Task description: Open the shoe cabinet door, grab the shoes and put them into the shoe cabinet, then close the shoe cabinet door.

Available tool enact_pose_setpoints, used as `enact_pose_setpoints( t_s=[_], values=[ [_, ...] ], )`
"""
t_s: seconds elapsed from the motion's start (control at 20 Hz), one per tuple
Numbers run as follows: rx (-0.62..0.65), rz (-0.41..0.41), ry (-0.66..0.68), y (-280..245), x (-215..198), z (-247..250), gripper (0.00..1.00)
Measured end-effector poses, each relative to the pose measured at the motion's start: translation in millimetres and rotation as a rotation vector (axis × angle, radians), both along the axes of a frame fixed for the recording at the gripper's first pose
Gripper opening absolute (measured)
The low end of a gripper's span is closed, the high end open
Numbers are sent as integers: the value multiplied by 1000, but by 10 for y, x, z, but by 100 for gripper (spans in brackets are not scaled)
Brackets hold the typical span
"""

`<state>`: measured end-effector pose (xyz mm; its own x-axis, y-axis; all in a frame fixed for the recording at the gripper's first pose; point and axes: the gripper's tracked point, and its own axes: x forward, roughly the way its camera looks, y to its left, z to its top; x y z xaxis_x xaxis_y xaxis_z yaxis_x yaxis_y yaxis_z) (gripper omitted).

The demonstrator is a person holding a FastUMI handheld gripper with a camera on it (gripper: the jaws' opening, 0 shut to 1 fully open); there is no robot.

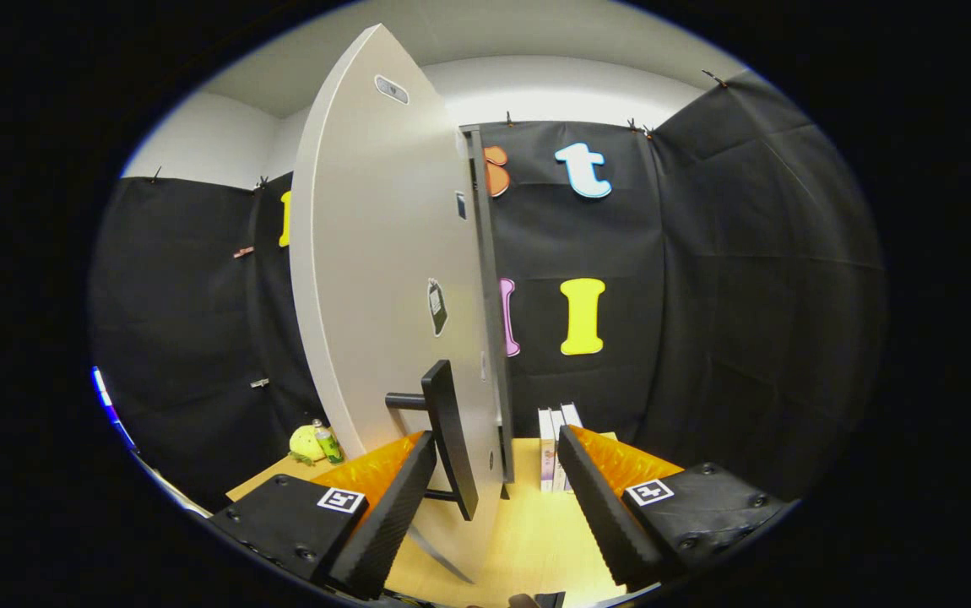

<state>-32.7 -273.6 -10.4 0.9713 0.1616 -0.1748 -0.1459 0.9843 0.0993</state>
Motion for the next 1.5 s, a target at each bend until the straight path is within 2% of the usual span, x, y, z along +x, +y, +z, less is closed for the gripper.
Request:
enact_pose_setpoints(
  t_s=[0.4, 0.65, 0.95, 1.5],
  values=[
    [-2, 15, -5, 709, 106, -24, 96],
    [39, 14, 11, 1104, 278, -102, 96],
    [0, 15, -11, 1565, 480, -111, 96],
    [-5, -14, -19, 2152, 789, -179, 97]
  ],
)
